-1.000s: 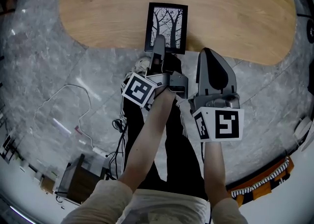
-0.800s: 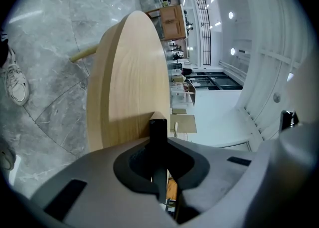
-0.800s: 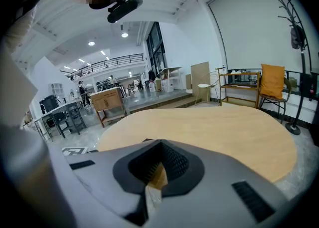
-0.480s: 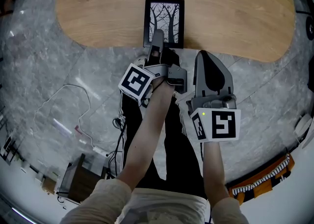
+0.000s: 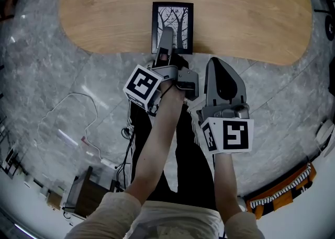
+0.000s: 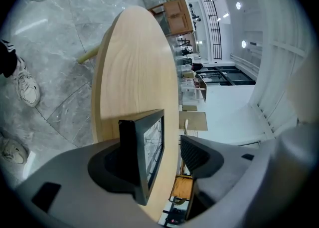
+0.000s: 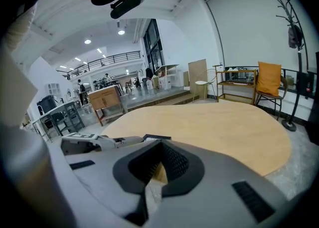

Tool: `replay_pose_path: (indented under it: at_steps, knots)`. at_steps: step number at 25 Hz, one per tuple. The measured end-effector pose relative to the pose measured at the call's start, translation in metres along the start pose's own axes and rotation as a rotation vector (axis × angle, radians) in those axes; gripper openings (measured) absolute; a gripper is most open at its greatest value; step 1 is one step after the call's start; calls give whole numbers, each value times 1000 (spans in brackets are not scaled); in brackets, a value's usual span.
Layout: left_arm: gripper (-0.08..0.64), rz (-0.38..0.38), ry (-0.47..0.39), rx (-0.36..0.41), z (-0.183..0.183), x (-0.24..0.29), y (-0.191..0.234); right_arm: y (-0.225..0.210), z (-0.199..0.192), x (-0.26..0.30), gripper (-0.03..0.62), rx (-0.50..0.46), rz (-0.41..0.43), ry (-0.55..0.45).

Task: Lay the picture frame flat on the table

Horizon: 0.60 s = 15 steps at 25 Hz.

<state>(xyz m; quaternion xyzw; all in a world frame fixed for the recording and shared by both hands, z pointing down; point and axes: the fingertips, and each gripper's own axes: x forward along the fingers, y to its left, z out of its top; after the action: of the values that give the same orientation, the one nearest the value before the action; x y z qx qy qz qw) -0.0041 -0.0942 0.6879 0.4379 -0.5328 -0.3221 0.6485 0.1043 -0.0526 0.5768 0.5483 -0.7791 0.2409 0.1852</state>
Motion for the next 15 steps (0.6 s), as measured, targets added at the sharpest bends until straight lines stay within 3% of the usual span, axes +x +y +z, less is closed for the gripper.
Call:
replay_pose_path:
  at_steps: [5, 12, 15]
  knots:
    - [324, 70, -22, 10, 3, 0, -3, 0, -2, 0, 6, 0, 9, 16]
    - [431, 103, 12, 6, 1, 2, -13, -7, -2, -3, 6, -10, -6, 26]
    - [434, 126, 17, 10, 0, 3, -10, -9, -3, -2, 6, -12, -13, 25]
